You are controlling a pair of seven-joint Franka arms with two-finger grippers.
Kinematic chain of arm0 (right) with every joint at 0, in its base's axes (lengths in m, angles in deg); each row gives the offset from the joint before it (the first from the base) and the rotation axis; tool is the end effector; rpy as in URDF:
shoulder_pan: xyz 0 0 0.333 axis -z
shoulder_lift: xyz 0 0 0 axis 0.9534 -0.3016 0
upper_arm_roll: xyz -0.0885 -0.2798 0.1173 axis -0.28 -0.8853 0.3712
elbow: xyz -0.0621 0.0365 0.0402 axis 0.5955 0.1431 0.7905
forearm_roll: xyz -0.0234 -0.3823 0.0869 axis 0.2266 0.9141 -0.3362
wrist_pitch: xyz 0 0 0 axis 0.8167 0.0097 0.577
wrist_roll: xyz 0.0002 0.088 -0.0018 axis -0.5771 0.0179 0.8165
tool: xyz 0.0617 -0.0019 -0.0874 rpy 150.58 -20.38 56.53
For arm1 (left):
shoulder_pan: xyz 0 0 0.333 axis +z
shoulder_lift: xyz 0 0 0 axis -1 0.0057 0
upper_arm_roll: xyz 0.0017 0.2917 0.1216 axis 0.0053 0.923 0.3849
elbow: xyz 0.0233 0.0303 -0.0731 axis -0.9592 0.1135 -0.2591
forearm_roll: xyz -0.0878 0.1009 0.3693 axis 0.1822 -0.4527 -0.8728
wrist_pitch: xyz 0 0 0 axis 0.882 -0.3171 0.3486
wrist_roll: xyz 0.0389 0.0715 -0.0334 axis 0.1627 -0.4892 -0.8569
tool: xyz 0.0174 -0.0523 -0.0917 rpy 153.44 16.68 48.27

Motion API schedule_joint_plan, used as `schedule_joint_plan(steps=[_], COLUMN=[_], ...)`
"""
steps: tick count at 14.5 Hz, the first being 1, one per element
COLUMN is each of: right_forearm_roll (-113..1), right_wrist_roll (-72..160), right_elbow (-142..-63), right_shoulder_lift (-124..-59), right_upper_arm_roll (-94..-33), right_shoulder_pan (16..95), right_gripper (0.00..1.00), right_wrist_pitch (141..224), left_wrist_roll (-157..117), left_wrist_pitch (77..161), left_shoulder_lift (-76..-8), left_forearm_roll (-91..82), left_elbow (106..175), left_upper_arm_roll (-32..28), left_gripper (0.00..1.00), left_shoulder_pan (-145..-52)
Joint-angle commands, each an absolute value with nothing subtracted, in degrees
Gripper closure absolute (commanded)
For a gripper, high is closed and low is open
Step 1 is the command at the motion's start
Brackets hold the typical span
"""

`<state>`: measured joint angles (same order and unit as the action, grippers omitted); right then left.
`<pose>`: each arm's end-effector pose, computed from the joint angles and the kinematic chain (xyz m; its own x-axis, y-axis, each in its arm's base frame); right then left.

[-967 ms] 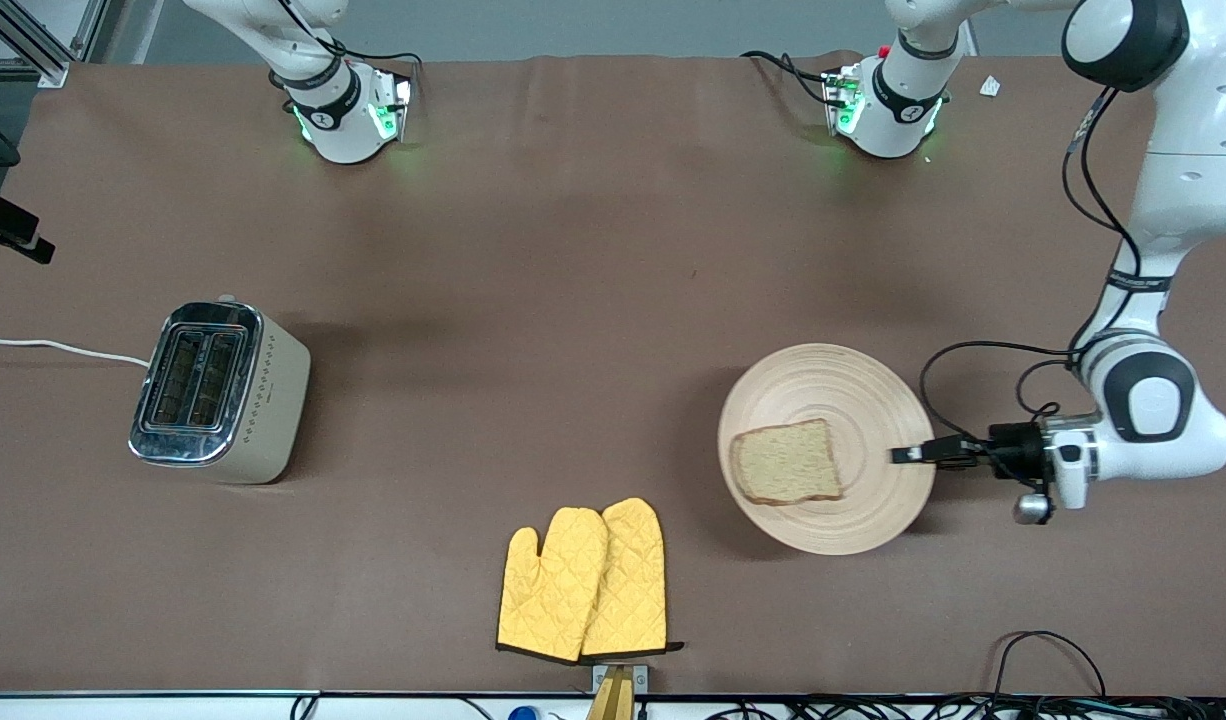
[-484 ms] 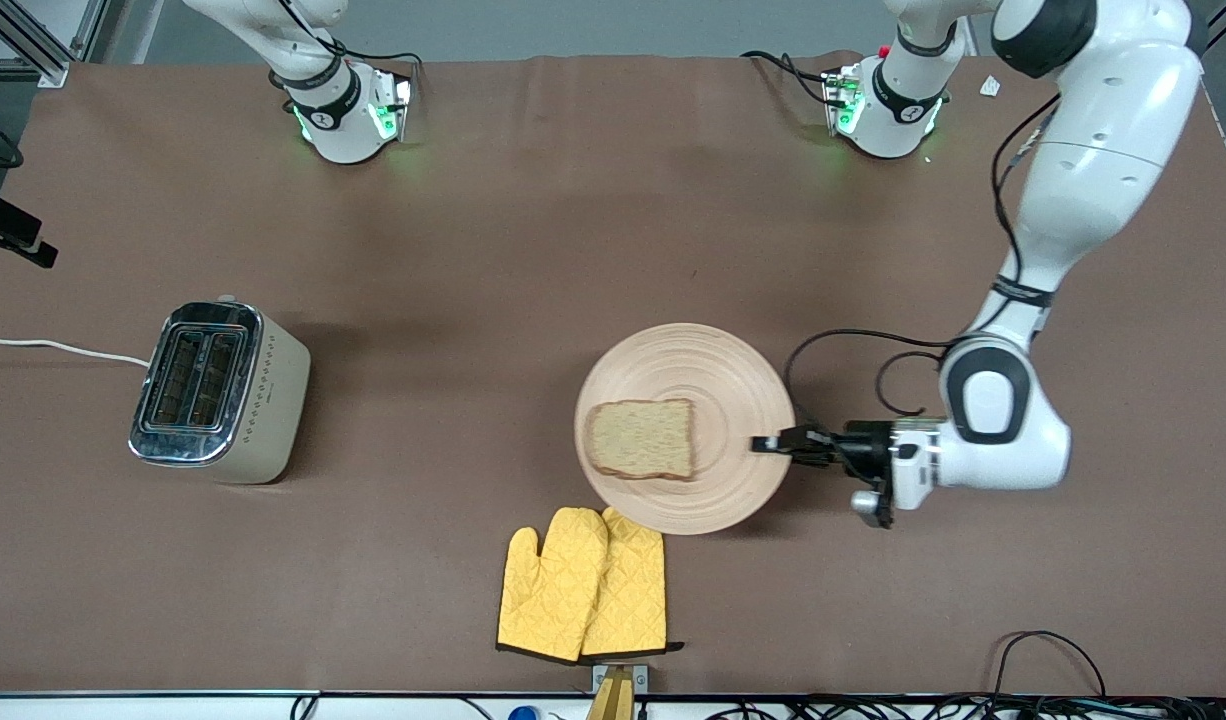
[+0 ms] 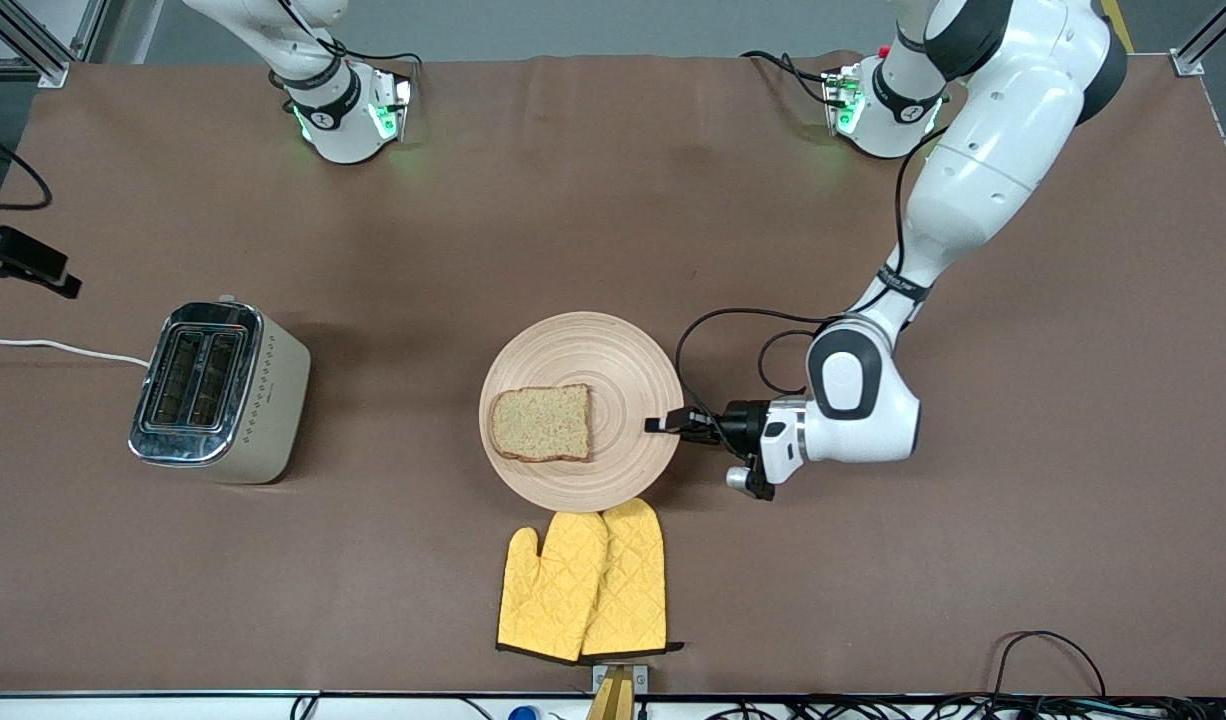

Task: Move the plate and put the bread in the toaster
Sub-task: 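Push the wooden plate with the left gripper toward the table middle, then draw back the left gripper while the right gripper reaches the bread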

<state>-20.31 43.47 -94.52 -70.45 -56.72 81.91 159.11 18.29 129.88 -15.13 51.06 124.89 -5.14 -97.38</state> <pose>0.5638 -0.0759 0.6015 0.9981 -0.0610 -0.0116 -0.0612 -0.9979 -0.0199 0.6405 -0.3314 0.1767 0.9909 -0.1298 -0.0358 -0.0240 -0.4315 0.9018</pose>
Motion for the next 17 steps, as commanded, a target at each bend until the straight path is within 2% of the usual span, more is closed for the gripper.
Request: schedule_joint_plan(steps=[1,4,9,10,11,12,13,17], right_forearm_roll=[-20.3,-20.4,-25.9,-30.1,-33.1,-34.1,-34.2,-34.3], right_wrist_roll=[43.9,43.3,36.5,34.8,34.2,33.7,33.4,27.3], right_elbow=[-97.4,-97.4,-100.9,-100.9,-101.2,-101.7,-101.8,-102.0], right_shoulder_lift=[-70.7,-73.2,-80.9,-82.9,-84.4,-84.7,-84.7,-85.9], right_upper_arm_roll=[-56.6,-56.6,-56.6,-56.6,-56.6,-56.6,-56.6,-56.6], right_shoulder_pan=[81.7,77.4,72.4,72.2,72.1,72.0,71.1,65.6], right_gripper=[0.00,0.00,0.00,0.00,0.00,0.00,0.00,0.00], right_wrist_pitch=[160.2,161.1,170.7,170.9,171.3,171.5,171.5,175.3], left_wrist_roll=[19.1,22.3,25.6,26.1,26.0,25.7,25.3,20.1], left_wrist_pitch=[129.3,129.3,130.9,131.2,131.2,131.3,131.3,131.6], left_shoulder_lift=[-13.8,-11.5,-10.0,-9.8,-9.8,-9.9,-10.4,-15.1], left_forearm_roll=[52.8,52.9,53.0,53.0,53.0,53.1,53.6,53.1], left_elbow=[124.0,124.2,125.2,125.2,125.2,125.3,125.9,128.4], left_upper_arm_roll=[-5.1,-5.2,-5.2,-5.2,-5.2,-5.2,-5.2,-5.0], left_gripper=[0.99,0.98,0.94,0.86,0.62,0.38,0.00,0.00], left_shoulder_pan=[-97.1,-98.1,-99.0,-99.0,-99.0,-98.8,-98.5,-94.6])
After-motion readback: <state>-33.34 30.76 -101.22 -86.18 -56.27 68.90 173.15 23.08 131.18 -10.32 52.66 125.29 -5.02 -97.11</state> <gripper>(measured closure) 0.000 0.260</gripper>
